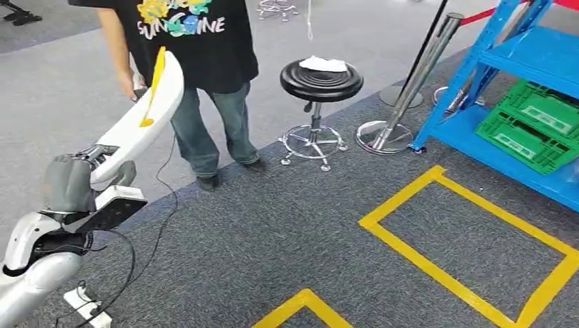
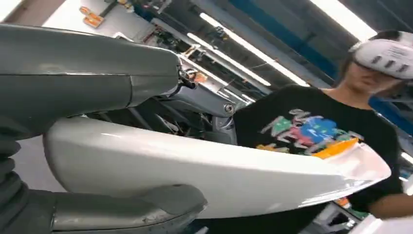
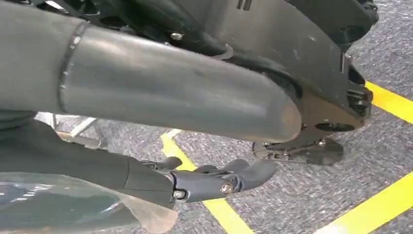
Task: Take the parts from the cabinet and place them on the table.
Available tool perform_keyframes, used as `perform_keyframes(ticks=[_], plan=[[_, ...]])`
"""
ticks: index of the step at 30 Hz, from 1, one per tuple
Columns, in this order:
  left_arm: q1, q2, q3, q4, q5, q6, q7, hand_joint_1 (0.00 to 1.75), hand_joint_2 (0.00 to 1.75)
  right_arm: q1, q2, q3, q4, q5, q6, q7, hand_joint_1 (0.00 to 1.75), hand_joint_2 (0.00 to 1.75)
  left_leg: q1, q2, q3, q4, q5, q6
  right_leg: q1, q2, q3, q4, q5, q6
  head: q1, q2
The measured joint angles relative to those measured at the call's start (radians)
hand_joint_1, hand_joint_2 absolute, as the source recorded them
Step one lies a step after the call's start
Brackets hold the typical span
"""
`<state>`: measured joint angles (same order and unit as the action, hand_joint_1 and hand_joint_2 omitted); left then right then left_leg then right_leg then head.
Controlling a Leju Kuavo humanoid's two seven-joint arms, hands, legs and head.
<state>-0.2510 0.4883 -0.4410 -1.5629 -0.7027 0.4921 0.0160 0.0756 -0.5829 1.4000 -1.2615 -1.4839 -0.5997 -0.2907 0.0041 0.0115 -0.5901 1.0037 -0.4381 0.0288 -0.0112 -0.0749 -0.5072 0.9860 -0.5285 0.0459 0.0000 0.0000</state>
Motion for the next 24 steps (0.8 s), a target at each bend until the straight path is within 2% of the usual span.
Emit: perform_keyframes(ticks=[1, 2, 3, 4, 5, 6, 7, 8, 9, 10, 11, 12, 14, 15, 16, 17, 19, 20, 21, 22, 23, 24], plan=[[-0.002, 0.002, 0.002, 0.0, 0.0, 0.0, 0.0, 1.75, 1.75, -0.001, 0.004, 0.0, 0.005, 0.0, 0.001, -0.002, 0.0, 0.0, 0.0, -0.007, -0.001, 0.0, 0.0, 0.006, -0.001, 0.037, -0.017, 0.039, -0.028, 0.0, 0.001, 0.0], [-0.002, 0.001, 0.002, -0.001, 0.0, 0.0, 0.0, 1.75, 1.75, -0.003, 0.007, 0.0, 0.011, 0.0, 0.002, -0.003, 0.0, 0.0, 0.0, -0.014, -0.002, 0.0, 0.0, 0.009, -0.001, 0.057, -0.056, 0.116, -0.068, 0.0, 0.002, 0.0], [-0.002, 0.0, 0.002, -0.001, 0.0, 0.0, 0.0, 1.75, 1.75, -0.003, 0.011, 0.0, 0.017, 0.0, 0.003, -0.003, 0.0, 0.0, -0.002, -0.022, -0.004, 0.0, -0.001, 0.01, 0.0, 0.066, -0.101, 0.206, -0.106, 0.0, 0.002, 0.0], [0.0, -0.001, 0.001, -0.001, 0.0, 0.0, 0.0, 1.75, 1.75, -0.003, 0.016, 0.0, 0.025, 0.0, 0.003, -0.003, 0.0, 0.0, -0.004, -0.031, -0.005, 0.001, 0.0, 0.011, 0.001, 0.07, -0.143, 0.281, -0.13, -0.001, 0.002, 0.0], [0.002, -0.002, 0.001, -0.001, 0.0, -0.001, 0.0, 1.75, 1.75, -0.003, 0.02, 0.0, 0.032, 0.0, 0.003, -0.003, 0.0, 0.0, -0.007, -0.041, -0.006, 0.001, 0.0, 0.011, 0.001, 0.072, -0.166, 0.315, -0.129, -0.003, 0.002, 0.0], [0.002, -0.002, 0.001, 0.0, 0.002, -0.001, 0.0, 1.75, 1.75, -0.002, 0.023, 0.001, 0.037, 0.0, 0.003, -0.003, 0.0, 0.0, -0.009, -0.052, -0.005, 0.001, 0.0, 0.012, 0.001, 0.073, -0.164, 0.299, -0.104, -0.007, 0.001, 0.0], [0.002, -0.003, 0.001, -0.001, 0.002, -0.002, 0.0, 1.75, 1.75, -0.002, 0.026, 0.001, 0.04, 0.0, 0.003, -0.002, 0.0, 0.0, -0.01, -0.062, -0.004, 0.001, 0.0, 0.012, 0.002, 0.076, -0.141, 0.243, -0.061, -0.012, 0.002, 0.0], [0.002, -0.003, 0.002, -0.001, 0.003, -0.002, 0.0, 1.75, 1.75, -0.003, 0.028, 0.001, 0.043, 0.0, 0.001, -0.001, 0.0, 0.0, -0.011, -0.073, -0.001, 0.001, 0.0, 0.011, 0.002, 0.085, -0.101, 0.151, -0.009, -0.019, 0.002, 0.0], [0.002, -0.003, 0.002, -0.001, 0.003, -0.002, 0.0, 1.75, 1.75, -0.003, 0.028, 0.001, 0.046, 0.0, -0.002, 0.001, 0.0, 0.0, -0.011, -0.082, 0.0, 0.001, 0.0, 0.011, 0.002, 0.118, -0.059, 0.06, 0.036, -0.027, 0.002, 0.0], [0.002, -0.005, 0.002, -0.001, 0.002, -0.002, 0.0, 1.75, 1.75, -0.003, 0.028, 0.0, 0.049, 0.0, -0.004, 0.003, 0.0, 0.0, -0.013, -0.09, -0.003, 0.003, 0.001, 0.008, 0.001, 0.17, -0.042, 0.021, 0.031, -0.035, 0.0, 0.0], [-0.001, -0.005, 0.002, -0.001, 0.003, -0.003, 0.0, 1.75, 1.75, -0.003, 0.029, 0.0, 0.05, 0.0, -0.01, 0.003, 0.0, 0.0, -0.011, -0.102, -0.01, 0.007, 0.001, 0.004, 0.0, 0.163, -0.026, -0.001, 0.027, -0.03, 0.0, 0.0], [0.0, -0.006, 0.002, -0.001, 0.003, -0.003, 0.0, 1.75, 1.75, -0.001, 0.029, -0.001, 0.052, 0.0, -0.013, 0.007, 0.0, 0.0, -0.006, -0.11, -0.016, 0.006, 0.006, -0.004, 0.004, 0.155, -0.028, 0.003, 0.028, -0.03, 0.0, 0.0], [0.002, -0.005, 0.003, -0.001, 0.003, -0.003, 0.0, 1.75, 1.75, 0.0, 0.03, -0.002, 0.053, 0.0, -0.018, 0.008, 0.0, 0.0, -0.002, -0.134, -0.02, 0.003, 0.013, -0.017, 0.006, 0.135, -0.026, -0.002, 0.033, -0.037, 0.001, 0.0], [0.003, -0.003, 0.004, -0.001, 0.003, -0.003, -0.001, 1.75, 1.75, 0.0, 0.032, -0.004, 0.053, 0.0, -0.021, 0.01, 0.0, 0.0, -0.002, -0.111, -0.022, 0.012, 0.004, -0.019, 0.0, 0.121, -0.018, -0.014, 0.04, -0.044, 0.001, 0.0], [-0.001, -0.001, 0.005, -0.001, 0.003, -0.003, -0.001, 1.75, 1.75, 0.001, 0.032, -0.004, 0.054, 0.0, -0.023, 0.011, 0.0, 0.0, -0.007, -0.058, -0.035, 0.043, -0.02, -0.026, 0.001, 0.109, -0.014, -0.016, 0.039, -0.048, -0.007, 0.0], [-0.005, -0.002, 0.005, -0.001, 0.003, -0.002, -0.001, 1.75, 1.75, 0.001, 0.032, -0.004, 0.054, 0.0, -0.027, 0.015, 0.0, 0.0, -0.005, -0.035, -0.067, 0.11, -0.058, -0.031, 0.001, 0.097, -0.012, -0.016, 0.038, -0.051, -0.007, 0.0], [-0.002, -0.006, 0.003, -0.001, 0.003, -0.003, -0.002, 1.75, 1.75, 0.003, 0.033, -0.004, 0.054, 0.0, -0.032, 0.022, 0.0, 0.0, 0.001, -0.024, -0.142, 0.267, -0.122, -0.039, 0.002, 0.073, -0.01, -0.015, 0.034, -0.054, -0.007, 0.0], [-0.001, -0.007, 0.003, -0.001, 0.003, -0.003, -0.002, 1.75, 1.75, 0.004, 0.033, -0.004, 0.054, 0.0, -0.033, 0.023, 0.0, 0.0, 0.004, -0.024, -0.166, 0.312, -0.128, -0.043, 0.002, 0.061, -0.01, -0.015, 0.033, -0.053, -0.008, 0.0], [-0.001, -0.008, 0.003, 0.0, 0.003, -0.003, -0.001, 1.75, 1.75, 0.004, 0.034, -0.004, 0.054, 0.0, -0.035, 0.025, 0.0, 0.0, 0.007, -0.023, -0.162, 0.302, -0.109, -0.045, 0.002, 0.048, -0.008, -0.014, 0.03, -0.052, -0.007, 0.0], [-0.001, -0.008, 0.003, 0.0, 0.003, -0.003, -0.002, 1.75, 1.75, 0.005, 0.034, -0.004, 0.054, 0.0, -0.037, 0.026, 0.0, 0.0, 0.007, -0.02, -0.138, 0.253, -0.074, -0.046, 0.002, 0.038, -0.005, -0.013, 0.027, -0.05, -0.008, 0.0], [-0.001, -0.008, 0.003, 0.0, 0.003, -0.003, -0.002, 1.75, 1.75, 0.005, 0.034, -0.004, 0.054, 0.0, -0.039, 0.026, 0.0, 0.0, 0.007, -0.012, -0.091, 0.165, -0.028, -0.045, 0.002, 0.028, 0.001, -0.013, 0.022, -0.047, -0.007, 0.0], [-0.002, -0.008, 0.003, 0.0, 0.003, -0.003, -0.002, 1.75, 1.75, 0.005, 0.035, -0.004, 0.054, 0.0, -0.043, 0.029, 0.0, 0.0, 0.007, 0.009, -0.041, 0.073, 0.013, -0.042, 0.002, 0.02, 0.007, -0.011, 0.017, -0.043, -0.008, 0.0]])
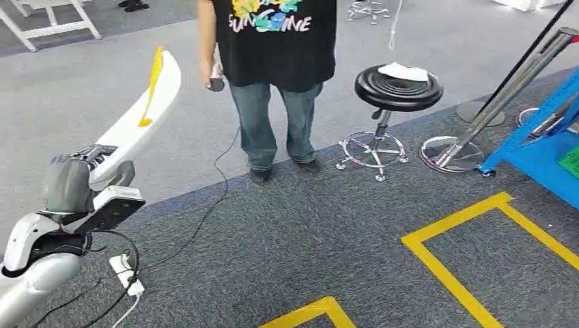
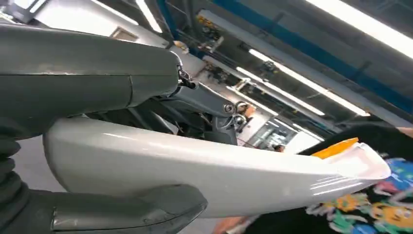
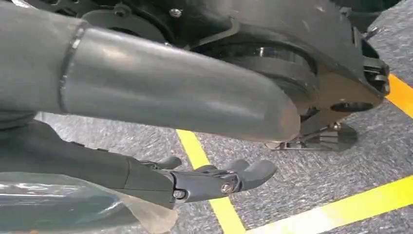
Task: Take the parts from the cabinet and place them on the table.
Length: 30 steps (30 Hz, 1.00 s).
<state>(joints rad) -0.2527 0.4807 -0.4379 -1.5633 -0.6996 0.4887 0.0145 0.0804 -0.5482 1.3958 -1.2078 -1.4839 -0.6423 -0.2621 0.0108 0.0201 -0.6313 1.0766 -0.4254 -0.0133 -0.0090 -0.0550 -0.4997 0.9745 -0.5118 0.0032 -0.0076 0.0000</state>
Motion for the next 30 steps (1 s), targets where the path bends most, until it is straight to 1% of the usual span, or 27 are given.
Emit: perform_keyframes(ticks=[1, 2, 5, 6, 7, 8, 9, 10, 11, 12, 13, 14, 15, 16, 17, 18, 20, 21, 22, 23, 24, 25, 26, 27, 28, 29, 30], plan=[[-0.003, 0.0, 0.0, 0.0, 0.0, 0.0, 0.0, 1.75, 1.75, 0.001, 0.0, 0.0, 0.0, 0.0, -0.002, 0.0, 0.0, 0.0, -0.008, 0.036, 0.03, -0.048, -0.014, 0.004, 0.003, -0.008, 0.003, 0.0, -0.005, 0.005, 0.001, 0.0], [-0.007, -0.002, 0.0, 0.0, 0.0, -0.001, 0.0, 1.75, 1.75, -0.001, 0.0, 0.0, 0.0, 0.0, -0.007, 0.0, 0.0, 0.0, -0.013, 0.03, 0.03, -0.064, -0.013, 0.016, 0.009, -0.014, -0.001, 0.008, -0.011, 0.013, -0.001, 0.0], [-0.006, -0.001, 0.0, 0.0, 0.003, -0.003, 0.0, 1.75, 1.75, -0.004, 0.0, 0.0, 0.0, 0.0, -0.011, 0.003, 0.0, 0.0, -0.016, 0.007, 0.021, -0.059, -0.015, 0.033, 0.009, -0.041, 0.006, 0.0, -0.013, 0.024, 0.0, 0.0], [-0.007, -0.001, 0.0, 0.0, 0.004, -0.003, 0.0, 1.75, 1.75, -0.006, 0.0, 0.0, 0.0, 0.0, -0.012, 0.005, 0.0, 0.0, -0.009, -0.001, 0.025, -0.067, -0.01, 0.041, 0.007, -0.033, 0.001, 0.003, -0.024, 0.033, 0.0, 0.0], [-0.01, -0.001, 0.0, 0.0, 0.004, -0.003, 0.0, 1.75, 1.75, -0.007, 0.0, 0.0, -0.001, 0.0, -0.012, 0.011, 0.0, 0.0, -0.007, -0.006, 0.026, -0.068, -0.01, 0.045, 0.005, 0.011, -0.009, 0.027, -0.043, 0.037, 0.003, 0.0], [-0.015, -0.002, 0.0, 0.0, 0.005, -0.004, 0.0, 1.75, 1.75, -0.007, -0.001, 0.0, -0.003, 0.0, -0.013, 0.013, 0.0, 0.0, -0.007, -0.013, 0.025, -0.067, -0.01, 0.051, 0.004, 0.037, -0.04, 0.091, -0.079, 0.037, 0.005, 0.0], [-0.015, -0.004, -0.002, 0.0, 0.006, -0.004, 0.0, 1.75, 1.75, -0.007, -0.002, 0.0, -0.004, 0.0, -0.016, 0.016, 0.0, 0.0, -0.008, -0.02, 0.025, -0.067, -0.011, 0.054, 0.004, 0.047, -0.084, 0.18, -0.118, 0.038, 0.006, 0.0], [-0.015, -0.005, -0.003, 0.0, 0.006, -0.005, 0.0, 1.75, 1.75, -0.005, -0.003, 0.0, -0.005, 0.0, -0.019, 0.018, 0.0, 0.0, -0.009, -0.028, 0.024, -0.067, -0.012, 0.055, 0.004, 0.052, -0.131, 0.269, -0.149, 0.039, 0.006, 0.0], [-0.014, -0.007, -0.005, 0.0, 0.006, -0.005, 0.0, 1.75, 1.75, -0.004, -0.003, 0.0, -0.006, 0.0, -0.021, 0.018, 0.0, 0.0, -0.01, -0.037, 0.024, -0.067, -0.012, 0.055, 0.004, 0.053, -0.165, 0.324, -0.16, 0.039, 0.006, 0.0], [-0.014, -0.008, -0.006, 0.0, 0.006, -0.005, 0.0, 1.75, 1.75, -0.002, -0.004, 0.001, -0.008, 0.0, -0.023, 0.018, 0.0, 0.0, -0.01, -0.046, 0.025, -0.067, -0.012, 0.055, 0.004, 0.053, -0.178, 0.333, -0.146, 0.039, 0.005, 0.0], [-0.015, -0.009, -0.006, 0.0, 0.006, -0.005, 0.0, 1.75, 1.75, -0.002, -0.004, 0.001, -0.011, 0.0, -0.026, 0.018, 0.0, 0.0, -0.01, -0.057, 0.025, -0.066, -0.012, 0.055, 0.004, 0.054, -0.168, 0.295, -0.107, 0.037, 0.006, 0.0], [-0.015, -0.01, -0.006, 0.0, 0.006, -0.005, 0.0, 1.75, 1.75, -0.002, -0.006, 0.002, -0.013, 0.0, -0.027, 0.018, 0.0, 0.0, -0.01, -0.067, 0.027, -0.066, -0.012, 0.055, 0.003, 0.057, -0.136, 0.216, -0.056, 0.034, 0.006, 0.0], [-0.016, -0.01, -0.006, 0.0, 0.006, -0.005, 0.0, 1.75, 1.75, -0.002, -0.007, 0.002, -0.015, 0.0, -0.028, 0.018, 0.0, 0.0, -0.009, -0.077, 0.028, -0.064, -0.012, 0.054, 0.001, 0.07, -0.092, 0.118, -0.004, 0.031, 0.006, 0.0], [-0.016, -0.01, -0.006, 0.0, 0.006, -0.005, 0.0, 1.75, 1.75, -0.001, -0.01, 0.002, -0.017, 0.0, -0.029, 0.018, 0.0, 0.0, -0.009, -0.085, 0.027, -0.063, -0.013, 0.05, -0.003, 0.11, -0.061, 0.042, 0.018, 0.029, 0.006, 0.0], [-0.019, -0.011, -0.006, 0.0, 0.006, -0.005, 0.0, 1.75, 1.75, -0.002, -0.01, 0.001, -0.019, 0.0, -0.029, 0.018, 0.0, 0.0, -0.015, -0.095, 0.021, -0.057, -0.014, 0.045, -0.005, 0.129, -0.05, 0.02, 0.007, 0.028, 0.005, 0.0], [-0.02, -0.011, -0.006, 0.0, 0.006, -0.006, 0.0, 1.75, 1.75, -0.002, -0.011, 0.001, -0.021, 0.0, -0.03, 0.018, 0.0, 0.0, -0.012, -0.102, 0.017, -0.058, -0.009, 0.038, -0.004, 0.118, -0.045, 0.023, 0.008, 0.026, 0.003, 0.0], [-0.018, -0.011, -0.006, 0.0, 0.007, -0.006, 0.0, 1.75, 1.75, -0.002, -0.013, 0.001, -0.023, 0.0, -0.031, 0.019, 0.0, 0.0, -0.006, -0.121, 0.015, -0.065, -0.001, 0.025, 0.002, 0.104, -0.042, 0.023, 0.01, 0.019, 0.004, 0.0], [-0.018, -0.009, -0.005, 0.0, 0.007, -0.006, 0.0, 1.75, 1.75, -0.002, -0.013, 0.001, -0.027, 0.0, -0.032, 0.019, 0.0, 0.0, -0.009, -0.131, 0.014, -0.062, -0.002, 0.019, -0.004, 0.091, -0.039, 0.015, 0.016, 0.01, 0.003, 0.0], [-0.017, -0.008, -0.005, 0.0, 0.007, -0.005, 0.0, 1.75, 1.75, -0.003, -0.015, 0.001, -0.03, 0.0, -0.033, 0.019, 0.0, 0.0, -0.01, -0.093, 0.006, -0.044, -0.019, 0.016, -0.005, 0.08, -0.035, 0.012, 0.018, 0.005, 0.001, 0.0], [-0.021, -0.007, -0.005, 0.0, 0.007, -0.005, 0.0, 1.75, 1.75, -0.002, -0.016, 0.001, -0.031, 0.0, -0.035, 0.018, 0.0, 0.0, -0.011, -0.061, -0.013, 0.003, -0.052, 0.012, -0.004, 0.072, -0.035, 0.012, 0.017, -0.001, -0.005, 0.0], [-0.022, -0.008, -0.005, 0.0, 0.007, -0.005, 0.002, 1.75, 1.75, -0.002, -0.016, 0.001, -0.032, 0.0, -0.037, 0.018, 0.0, 0.0, -0.009, -0.044, -0.046, 0.076, -0.091, 0.007, -0.002, 0.062, -0.034, 0.013, 0.016, -0.003, -0.005, 0.0], [-0.019, -0.01, -0.006, 0.0, 0.007, -0.006, 0.003, 1.75, 1.75, -0.001, -0.016, 0.001, -0.033, 0.0, -0.039, 0.018, 0.0, 0.0, -0.007, -0.035, -0.085, 0.164, -0.129, 0.004, 0.0, 0.051, -0.034, 0.013, 0.014, -0.006, -0.005, 0.0], [-0.016, -0.011, -0.007, 0.0, 0.007, -0.006, 0.003, 1.75, 1.75, 0.001, -0.016, 0.001, -0.033, 0.0, -0.04, 0.018, 0.0, 0.0, -0.006, -0.032, -0.118, 0.235, -0.153, 0.002, 0.002, 0.04, -0.034, 0.013, 0.013, -0.007, -0.005, 0.0], [-0.013, -0.011, -0.007, 0.0, 0.008, -0.005, 0.003, 1.75, 1.75, 0.001, -0.016, 0.001, -0.034, 0.0, -0.042, 0.018, 0.0, 0.0, -0.005, -0.032, -0.128, 0.256, -0.151, 0.001, 0.003, 0.03, -0.033, 0.013, 0.012, -0.008, -0.005, 0.0], [-0.012, -0.011, -0.007, 0.0, 0.008, -0.006, 0.003, 1.75, 1.75, 0.002, -0.016, 0.001, -0.036, 0.0, -0.042, 0.019, 0.0, 0.0, -0.005, -0.032, -0.113, 0.229, -0.124, 0.002, 0.004, 0.019, -0.031, 0.013, 0.01, -0.008, -0.005, 0.0], [-0.013, -0.011, -0.007, 0.0, 0.008, -0.005, 0.003, 1.75, 1.75, 0.002, -0.016, 0.001, -0.037, 0.0, -0.043, 0.019, 0.0, 0.0, -0.005, -0.028, -0.08, 0.163, -0.085, 0.005, 0.006, 0.01, -0.028, 0.013, 0.007, -0.008, -0.005, 0.0], [-0.013, -0.011, -0.006, 0.0, 0.008, -0.005, 0.004, 1.75, 1.75, 0.002, -0.016, 0.001, -0.039, 0.0, -0.043, 0.019, 0.0, 0.0, -0.007, -0.018, -0.031, 0.072, -0.041, 0.01, 0.007, 0.001, -0.022, 0.013, 0.003, -0.006, -0.005, 0.0]])
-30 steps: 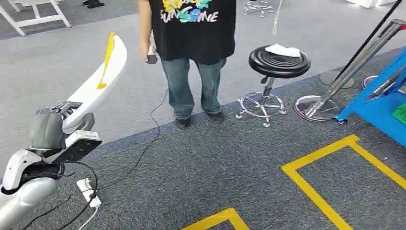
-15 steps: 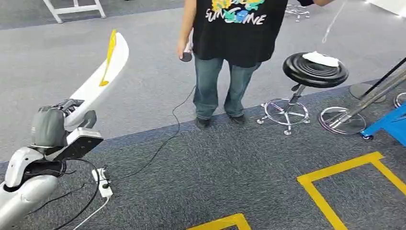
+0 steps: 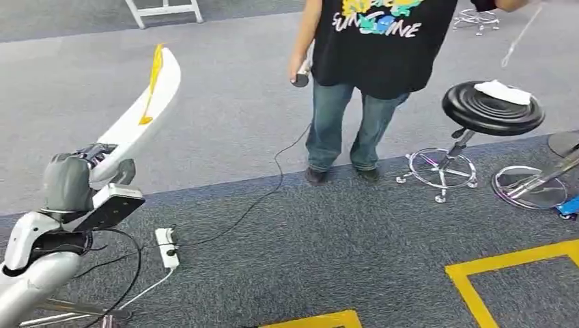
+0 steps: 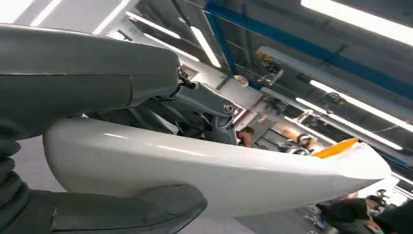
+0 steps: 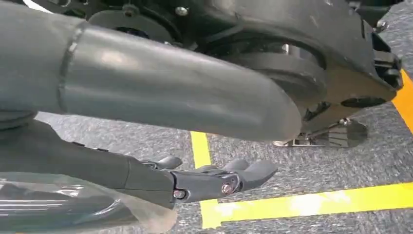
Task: Take the parts from the cabinet and place them on the table.
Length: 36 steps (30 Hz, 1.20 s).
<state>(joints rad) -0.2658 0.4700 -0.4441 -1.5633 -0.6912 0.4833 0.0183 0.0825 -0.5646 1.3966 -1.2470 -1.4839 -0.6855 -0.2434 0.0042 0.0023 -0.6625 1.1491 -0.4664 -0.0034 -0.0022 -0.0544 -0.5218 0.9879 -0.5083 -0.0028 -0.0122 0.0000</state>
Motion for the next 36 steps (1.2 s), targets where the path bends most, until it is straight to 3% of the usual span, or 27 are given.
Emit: perform_keyframes(ticks=[1, 2, 6, 7, 8, 9, 10, 11, 12, 13, 14, 15, 16, 17, 21, 22, 23, 24, 26, 27, 28, 29, 30, 31, 32, 33, 36], plan=[[0.0, 0.0, 0.001, 0.0, 0.0, 0.0, 0.001, 1.75, 1.75, 0.0, 0.0, 0.0, -0.002, 0.0, 0.0, 0.0, 0.0, 0.0, -0.005, 0.032, 0.052, -0.099, 0.033, 0.008, 0.002, -0.008, 0.007, 0.0, -0.005, 0.003, 0.0, 0.0], [-0.002, 0.0, 0.001, 0.0, 0.0, 0.0, 0.001, 1.75, 1.75, 0.002, 0.0, 0.0, -0.003, 0.0, -0.001, 0.0, 0.0, 0.0, -0.02, 0.067, 0.065, -0.121, 0.012, 0.014, 0.009, -0.016, 0.006, 0.001, -0.01, 0.01, 0.001, 0.0], [-0.002, 0.002, 0.001, 0.0, 0.001, 0.0, 0.002, 1.75, 1.75, 0.001, -0.001, -0.001, -0.007, 0.0, -0.004, 0.0, 0.0, 0.0, -0.02, 0.029, 0.058, -0.135, 0.016, 0.035, 0.01, -0.053, 0.01, 0.0, -0.017, 0.024, 0.002, 0.0], [-0.001, 0.001, 0.001, -0.001, 0.001, 0.0, 0.002, 1.75, 1.75, -0.001, -0.002, -0.001, -0.008, 0.0, -0.005, 0.0, 0.0, 0.0, -0.012, 0.023, 0.065, -0.143, 0.021, 0.042, 0.005, -0.035, 0.003, 0.006, -0.03, 0.032, 0.002, 0.0], [-0.006, 0.001, 0.002, -0.001, 0.001, 0.0, 0.002, 1.75, 1.75, 0.001, -0.002, -0.001, -0.01, 0.0, -0.005, 0.0, 0.0, 0.0, -0.01, 0.014, 0.066, -0.144, 0.023, 0.047, 0.004, 0.012, -0.016, 0.052, -0.058, 0.034, 0.006, 0.0], [-0.009, 0.001, 0.002, -0.001, 0.0, 0.0, 0.002, 1.75, 1.75, 0.0, -0.003, -0.001, -0.01, 0.0, -0.005, 0.0, 0.0, 0.0, -0.01, 0.007, 0.064, -0.144, 0.023, 0.05, 0.002, 0.036, -0.052, 0.124, -0.092, 0.036, 0.01, 0.0], [-0.007, -0.001, 0.0, -0.001, 0.0, 0.0, 0.002, 1.75, 1.75, 0.001, -0.004, -0.001, -0.01, 0.0, -0.006, 0.0, 0.0, 0.0, -0.01, -0.003, 0.064, -0.144, 0.022, 0.05, 0.0, 0.048, -0.102, 0.222, -0.132, 0.039, 0.01, 0.0], [-0.006, -0.002, -0.002, -0.001, 0.0, 0.0, 0.002, 1.75, 1.75, 0.003, -0.004, -0.001, -0.01, 0.0, -0.007, 0.0, 0.0, 0.0, -0.01, -0.012, 0.064, -0.143, 0.022, 0.051, -0.001, 0.052, -0.144, 0.296, -0.155, 0.041, 0.01, 0.0], [-0.005, -0.003, -0.002, -0.001, 0.001, -0.001, 0.002, 1.75, 1.75, 0.003, -0.004, -0.001, -0.01, 0.0, -0.007, 0.0, 0.0, 0.0, -0.01, -0.022, 0.064, -0.143, 0.022, 0.051, -0.001, 0.053, -0.169, 0.333, -0.154, 0.042, 0.01, 0.0], [-0.004, -0.004, -0.001, -0.001, 0.0, -0.001, 0.002, 1.75, 1.75, 0.004, -0.004, 0.0, -0.01, 0.0, -0.007, 0.0, 0.0, 0.0, -0.01, -0.032, 0.065, -0.142, 0.022, 0.051, -0.002, 0.052, -0.172, 0.32, -0.129, 0.043, 0.01, 0.0], [-0.004, -0.005, -0.001, -0.001, 0.001, -0.001, 0.002, 1.75, 1.75, 0.005, -0.004, 0.0, -0.01, 0.0, -0.008, 0.0, 0.0, 0.0, -0.009, -0.044, 0.066, -0.142, 0.022, 0.05, -0.004, 0.054, -0.152, 0.261, -0.084, 0.044, 0.01, 0.0], [-0.004, -0.005, -0.001, -0.001, 0.001, -0.001, 0.003, 1.75, 1.75, 0.005, -0.005, 0.0, -0.01, 0.0, -0.008, 0.0, 0.0, 0.0, -0.007, -0.055, 0.068, -0.14, 0.021, 0.049, -0.008, 0.06, -0.108, 0.161, -0.026, 0.044, 0.01, 0.0], [-0.005, -0.005, -0.001, -0.001, 0.001, -0.001, 0.002, 1.75, 1.75, 0.005, -0.006, 0.0, -0.01, 0.0, -0.008, 0.0, 0.0, 0.0, -0.006, -0.064, 0.069, -0.137, 0.018, 0.044, -0.013, 0.082, -0.066, 0.069, 0.018, 0.045, 0.01, 0.0], [-0.005, -0.005, -0.001, -0.001, 0.001, 0.0, 0.003, 1.75, 1.75, 0.004, -0.005, 0.0, -0.01, 0.0, -0.008, 0.0, 0.0, 0.0, -0.009, -0.074, 0.065, -0.133, 0.016, 0.038, -0.016, 0.124, -0.045, 0.03, 0.005, 0.048, 0.011, 0.0], [-0.004, -0.003, 0.0, -0.001, 0.001, 0.0, 0.003, 1.75, 1.75, 0.004, -0.006, -0.001, -0.014, 0.0, -0.008, 0.0, 0.0, 0.0, -0.003, -0.109, 0.053, -0.132, 0.027, 0.014, -0.01, 0.096, -0.032, 0.017, 0.011, 0.028, 0.01, 0.0], [-0.002, -0.002, 0.001, -0.001, 0.001, 0.0, 0.003, 1.75, 1.75, 0.003, -0.007, -0.001, -0.015, 0.0, -0.007, 0.001, 0.0, 0.0, -0.001, -0.097, 0.05, -0.125, 0.018, 0.012, -0.016, 0.085, -0.03, 0.01, 0.016, 0.019, 0.01, 0.0], [-0.005, -0.001, 0.001, -0.001, 0.001, 0.0, 0.003, 1.75, 1.75, 0.005, -0.007, -0.001, -0.016, 0.0, -0.006, 0.001, 0.0, 0.0, -0.006, -0.053, 0.038, -0.094, -0.006, 0.007, -0.014, 0.076, -0.028, 0.01, 0.015, 0.013, 0.005, 0.0], [-0.007, -0.001, 0.001, -0.001, 0.002, 0.0, 0.003, 1.75, 1.75, 0.005, -0.007, -0.001, -0.016, 0.0, -0.006, 0.001, 0.0, 0.0, -0.004, -0.03, 0.011, -0.035, -0.041, 0.002, -0.012, 0.066, -0.027, 0.01, 0.014, 0.007, 0.004, 0.0], [-0.004, -0.003, 0.0, 0.0, 0.002, 0.0, 0.003, 1.75, 1.75, 0.006, -0.007, -0.001, -0.016, 0.0, -0.006, 0.001, 0.0, 0.0, -0.001, -0.016, -0.062, 0.128, -0.115, -0.003, -0.008, 0.046, -0.028, 0.01, 0.012, 0.004, 0.005, 0.0], [-0.002, -0.004, 0.0, 0.0, 0.002, -0.001, 0.003, 1.75, 1.75, 0.006, -0.007, -0.001, -0.016, 0.0, -0.006, 0.001, 0.0, 0.0, 0.0, -0.015, -0.086, 0.183, -0.13, -0.004, -0.006, 0.035, -0.028, 0.01, 0.012, 0.003, 0.004, 0.0], [0.001, -0.004, 0.0, 0.0, 0.002, -0.001, 0.003, 1.75, 1.75, 0.006, -0.007, -0.001, -0.016, 0.0, -0.006, 0.001, 0.0, 0.0, 0.001, -0.015, -0.084, 0.181, -0.116, -0.004, -0.005, 0.024, -0.027, 0.01, 0.011, 0.002, 0.005, 0.0], [0.001, -0.004, 0.0, 0.0, 0.002, -0.001, 0.003, 1.75, 1.75, 0.005, -0.007, -0.001, -0.016, 0.0, -0.006, 0.001, 0.0, 0.0, 0.0, -0.014, -0.06, 0.136, -0.084, -0.002, -0.004, 0.014, -0.025, 0.01, 0.009, 0.001, 0.004, 0.0], [0.001, -0.004, 0.0, 0.0, 0.002, 0.0, 0.003, 1.75, 1.75, 0.005, -0.007, -0.001, -0.016, 0.0, -0.006, 0.001, 0.0, 0.0, 0.0, -0.009, -0.018, 0.057, -0.042, 0.001, -0.003, 0.005, -0.023, 0.01, 0.008, 0.002, 0.005, 0.0], [0.0, -0.004, 0.0, 0.0, 0.002, 0.0, 0.003, 1.75, 1.75, 0.005, -0.007, -0.001, -0.016, 0.0, -0.006, 0.001, 0.0, 0.0, -0.002, 0.01, 0.036, -0.043, 0.001, 0.005, -0.003, -0.004, -0.018, 0.01, 0.005, 0.004, 0.004, 0.0], [-0.001, -0.003, 0.001, 0.0, 0.002, 0.0, 0.003, 1.75, 1.75, 0.006, -0.007, -0.001, -0.016, 0.0, -0.006, 0.001, 0.0, 0.0, -0.007, 0.05, 0.071, -0.112, 0.003, 0.01, -0.001, -0.012, -0.014, 0.01, 0.002, 0.008, 0.005, 0.0], [-0.004, -0.004, 0.001, 0.0, 0.002, 0.0, 0.003, 1.75, 1.75, 0.005, -0.007, -0.001, -0.016, 0.0, -0.006, 0.001, 0.0, 0.0, -0.017, 0.052, 0.077, -0.13, -0.001, 0.016, 0.007, -0.017, -0.018, 0.016, -0.002, 0.015, 0.005, 0.0], [-0.001, -0.002, 0.001, 0.0, 0.002, 0.0, 0.003, 1.75, 1.75, 0.003, -0.007, -0.001, -0.016, 0.0, -0.006, 0.002, 0.0, 0.0, -0.02, 0.026, 0.069, -0.126, 0.0, 0.027, 0.003, -0.045, -0.012, 0.008, -0.003, 0.026, 0.006, 0.0]])
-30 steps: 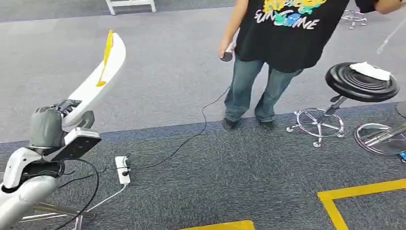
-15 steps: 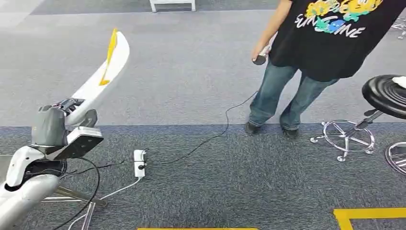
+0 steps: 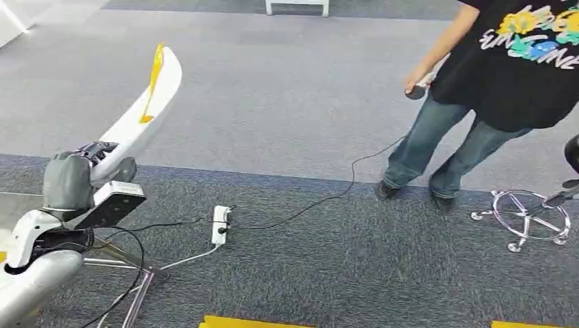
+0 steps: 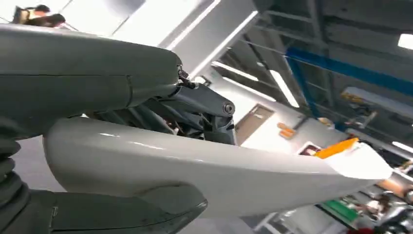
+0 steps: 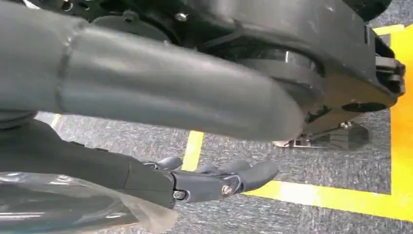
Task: Take the parts from the cabinet and place them on the table.
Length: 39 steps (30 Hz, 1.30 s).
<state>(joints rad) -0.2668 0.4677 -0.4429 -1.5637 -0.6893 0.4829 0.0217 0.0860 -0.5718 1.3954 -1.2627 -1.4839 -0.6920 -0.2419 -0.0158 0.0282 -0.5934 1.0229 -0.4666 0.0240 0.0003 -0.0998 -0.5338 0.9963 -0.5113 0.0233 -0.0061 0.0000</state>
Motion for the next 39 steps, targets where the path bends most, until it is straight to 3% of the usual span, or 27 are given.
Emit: perform_keyframes(ticks=[1, 3, 5, 6, 7, 8, 10, 11, 12, 16, 18, 20, 21, 22, 23, 24, 25, 26, 27, 31, 32, 33, 34, 36, 37, 38, 39], plan=[[-0.001, 0.001, 0.0, 0.0, 0.0, 0.0, 0.0, 1.75, 1.75, 0.0, 0.0, 0.0, 0.0, 0.0, 0.0, 0.0, 0.0, 0.0, 0.006, -0.01, 0.006, -0.012, 0.007, 0.01, 0.0, -0.001, 0.0, 0.002, -0.007, 0.008, -0.001, 0.0], [-0.006, 0.001, 0.001, 0.0, 0.0, 0.0, 0.0, 1.75, 1.75, -0.001, -0.001, 0.0, -0.001, 0.0, 0.0, 0.0, 0.0, 0.0, 0.011, -0.022, 0.006, -0.015, 0.011, 0.019, -0.005, 0.078, -0.04, 0.08, -0.058, 0.014, 0.002, 0.0], [-0.005, -0.002, -0.002, 0.0, 0.0, 0.0, 0.0, 1.75, 1.75, 0.0, -0.001, 0.0, -0.001, 0.0, 0.0, 0.0, 0.0, 0.0, 0.011, -0.037, 0.005, -0.015, 0.011, 0.021, -0.005, 0.097, -0.125, 0.253, -0.132, 0.02, 0.005, 0.0], [-0.003, -0.003, -0.002, 0.0, 0.0, 0.0, 0.0, 1.75, 1.75, 0.001, -0.001, 0.0, -0.001, 0.0, 0.0, 0.0, 0.0, 0.0, 0.01, -0.046, 0.005, -0.015, 0.011, 0.021, -0.005, 0.097, -0.161, 0.317, -0.148, 0.021, 0.005, 0.0], [-0.002, -0.003, -0.002, 0.0, 0.0, 0.0, 0.0, 1.75, 1.75, 0.001, -0.001, 0.0, -0.001, 0.0, 0.0, 0.0, 0.0, 0.0, 0.01, -0.056, 0.006, -0.014, 0.011, 0.021, -0.005, 0.098, -0.176, 0.333, -0.138, 0.021, 0.005, 0.0], [-0.001, -0.003, -0.002, 0.0, 0.0, 0.0, 0.0, 1.75, 1.75, 0.003, -0.001, 0.001, -0.001, 0.0, 0.0, 0.0, 0.0, 0.0, 0.011, -0.067, 0.007, -0.013, 0.011, 0.021, -0.006, 0.098, -0.164, 0.297, -0.102, 0.02, 0.005, 0.0], [-0.002, -0.003, -0.002, 0.0, 0.0, 0.0, 0.0, 1.75, 1.75, 0.002, -0.002, 0.001, -0.001, 0.0, 0.0, 0.001, 0.0, 0.0, 0.013, -0.088, 0.009, -0.011, 0.009, 0.019, -0.011, 0.113, -0.088, 0.125, -0.004, 0.019, 0.005, 0.0], [-0.003, -0.004, -0.002, 0.0, 0.0, 0.0, 0.0, 1.75, 1.75, 0.003, -0.002, 0.001, -0.001, 0.0, 0.0, 0.001, 0.0, 0.0, 0.013, -0.096, 0.007, -0.009, 0.007, 0.014, -0.018, 0.155, -0.052, 0.045, 0.027, 0.022, 0.005, 0.0], [-0.006, -0.004, -0.002, 0.0, 0.0, 0.0, 0.0, 1.75, 1.75, 0.002, -0.002, 0.0, -0.002, 0.0, 0.0, 0.001, 0.0, 0.0, 0.007, -0.106, 0.0, -0.001, 0.005, 0.009, -0.022, 0.19, -0.035, 0.016, 0.011, 0.021, 0.005, 0.0], [-0.009, -0.002, -0.002, 0.0, 0.0, -0.003, 0.0, 1.75, 1.75, 0.002, -0.003, 0.001, -0.005, 0.0, 0.0, 0.004, 0.0, 0.0, 0.016, -0.143, -0.012, -0.002, 0.015, -0.015, -0.019, 0.15, -0.025, 0.008, 0.016, -0.002, 0.003, 0.0], [-0.015, -0.001, -0.002, 0.0, 0.0, -0.004, 0.0, 1.75, 1.75, 0.002, -0.003, 0.001, -0.006, 0.0, 0.0, 0.003, 0.0, 0.0, 0.012, -0.063, -0.034, 0.05, -0.027, -0.023, -0.017, 0.129, -0.02, 0.003, 0.018, -0.015, -0.005, 0.0], [-0.018, -0.004, -0.003, 0.0, 0.0, -0.008, 0.0, 1.75, 1.75, 0.003, -0.004, 0.0, -0.006, 0.0, 0.0, 0.003, 0.0, 0.0, 0.017, -0.041, -0.11, 0.218, -0.108, -0.031, -0.012, 0.104, -0.02, 0.003, 0.015, -0.021, -0.005, 0.0], [-0.017, -0.005, -0.005, 0.002, 0.0, -0.009, 0.0, 1.75, 1.75, 0.004, -0.004, 0.001, -0.006, 0.0, 0.0, 0.004, 0.0, 0.0, 0.018, -0.041, -0.143, 0.287, -0.132, -0.033, -0.011, 0.093, -0.021, 0.004, 0.014, -0.022, -0.006, 0.0], [-0.016, -0.005, -0.005, 0.003, 0.0, -0.01, 0.0, 1.75, 1.75, 0.003, -0.005, 0.001, -0.006, 0.0, -0.001, 0.004, 0.0, 0.0, 0.019, -0.041, -0.156, 0.316, -0.133, -0.033, -0.009, 0.081, -0.02, 0.004, 0.013, -0.024, -0.005, 0.0], [-0.016, -0.005, -0.005, 0.004, 0.0, -0.012, 0.0, 1.75, 1.75, 0.002, -0.005, 0.001, -0.006, 0.0, -0.002, 0.004, 0.0, 0.0, 0.019, -0.04, -0.145, 0.297, -0.111, -0.032, -0.008, 0.071, -0.019, 0.004, 0.012, -0.024, -0.005, 0.0], [-0.017, -0.005, -0.005, 0.004, 0.0, -0.014, 0.0, 1.75, 1.75, 0.002, -0.005, 0.001, -0.006, 0.0, -0.003, 0.004, 0.0, 0.0, 0.019, -0.04, -0.114, 0.235, -0.071, -0.03, -0.007, 0.061, -0.017, 0.004, 0.011, -0.025, -0.005, 0.0], [-0.017, -0.005, -0.005, 0.004, 0.0, -0.014, 0.0, 1.75, 1.75, 0.001, -0.005, 0.001, -0.006, 0.0, -0.003, 0.004, 0.0, 0.0, 0.018, -0.033, -0.066, 0.143, -0.025, -0.025, -0.006, 0.051, -0.013, 0.004, 0.009, -0.024, -0.005, 0.0], [-0.019, -0.005, -0.005, 0.004, 0.0, -0.014, 0.0, 1.75, 1.75, 0.0, -0.005, 0.001, -0.006, 0.0, -0.003, 0.004, 0.0, 0.0, 0.015, -0.007, -0.015, 0.05, 0.013, -0.018, -0.005, 0.042, -0.008, 0.004, 0.005, -0.021, -0.005, 0.0], [-0.021, -0.005, -0.005, 0.004, 0.0, -0.014, 0.0, 1.75, 1.75, 0.0, -0.005, 0.002, -0.006, 0.0, -0.003, 0.004, 0.0, 0.0, 0.002, 0.034, 0.008, 0.01, -0.002, -0.013, 0.001, 0.036, -0.008, 0.005, 0.002, -0.016, -0.004, 0.0], [-0.023, -0.003, -0.006, 0.005, 0.0, -0.014, 0.002, 1.75, 1.75, -0.005, -0.005, 0.003, -0.008, 0.0, -0.003, 0.007, 0.0, 0.0, -0.002, 0.001, 0.003, -0.008, 0.0, 0.004, 0.002, 0.0, -0.003, 0.004, -0.004, 0.001, -0.004, 0.0], [-0.023, -0.003, -0.006, 0.005, 0.0, -0.014, 0.002, 1.75, 1.75, -0.006, -0.007, 0.004, -0.008, 0.0, -0.004, 0.007, 0.0, 0.0, 0.007, -0.003, 0.012, -0.018, 0.006, 0.012, -0.003, 0.017, -0.011, 0.01, -0.016, 0.008, -0.004, 0.0], [-0.029, -0.003, -0.006, 0.005, 0.0, -0.014, 0.002, 1.75, 1.75, -0.006, -0.007, 0.005, -0.01, 0.0, -0.003, 0.006, 0.0, 0.0, 0.008, -0.011, 0.013, -0.019, 0.007, 0.016, -0.003, 0.058, -0.024, 0.045, -0.038, 0.011, 0.0, 0.0], [-0.031, -0.003, -0.006, 0.005, 0.0, -0.014, 0.002, 1.75, 1.75, -0.007, -0.008, 0.005, -0.011, 0.0, -0.004, 0.006, 0.0, 0.0, 0.009, -0.018, 0.012, -0.019, 0.008, 0.018, -0.004, 0.081, -0.057, 0.112, -0.073, 0.013, 0.002, 0.0], [-0.028, -0.006, -0.011, 0.005, 0.0, -0.015, 0.002, 1.75, 1.75, -0.005, -0.008, 0.006, -0.011, 0.0, -0.005, 0.007, 0.0, 0.0, 0.009, -0.036, 0.01, -0.018, 0.008, 0.019, -0.005, 0.096, -0.144, 0.279, -0.136, 0.017, 0.003, 0.0], [-0.028, -0.007, -0.013, 0.005, 0.0, -0.015, 0.002, 1.75, 1.75, -0.005, -0.008, 0.006, -0.011, 0.0, -0.005, 0.007, 0.0, 0.0, 0.009, -0.045, 0.011, -0.018, 0.008, 0.019, -0.005, 0.096, -0.172, 0.323, -0.138, 0.018, 0.003, 0.0], [-0.028, -0.008, -0.016, 0.007, 0.0, -0.015, 0.003, 1.75, 1.75, -0.002, -0.008, 0.006, -0.011, 0.0, -0.004, 0.007, 0.0, 0.0, 0.009, -0.057, 0.012, -0.018, 0.008, 0.019, -0.006, 0.096, -0.175, 0.312, -0.112, 0.019, 0.002, 0.0], [-0.028, -0.008, -0.019, 0.007, 0.0, -0.015, 0.003, 1.75, 1.75, 0.0, -0.008, 0.007, -0.011, 0.0, -0.005, 0.007, 0.0, 0.0, 0.01, -0.067, 0.012, -0.016, 0.008, 0.018, -0.007, 0.098, -0.156, 0.259, -0.071, 0.019, 0.003, 0.0]])
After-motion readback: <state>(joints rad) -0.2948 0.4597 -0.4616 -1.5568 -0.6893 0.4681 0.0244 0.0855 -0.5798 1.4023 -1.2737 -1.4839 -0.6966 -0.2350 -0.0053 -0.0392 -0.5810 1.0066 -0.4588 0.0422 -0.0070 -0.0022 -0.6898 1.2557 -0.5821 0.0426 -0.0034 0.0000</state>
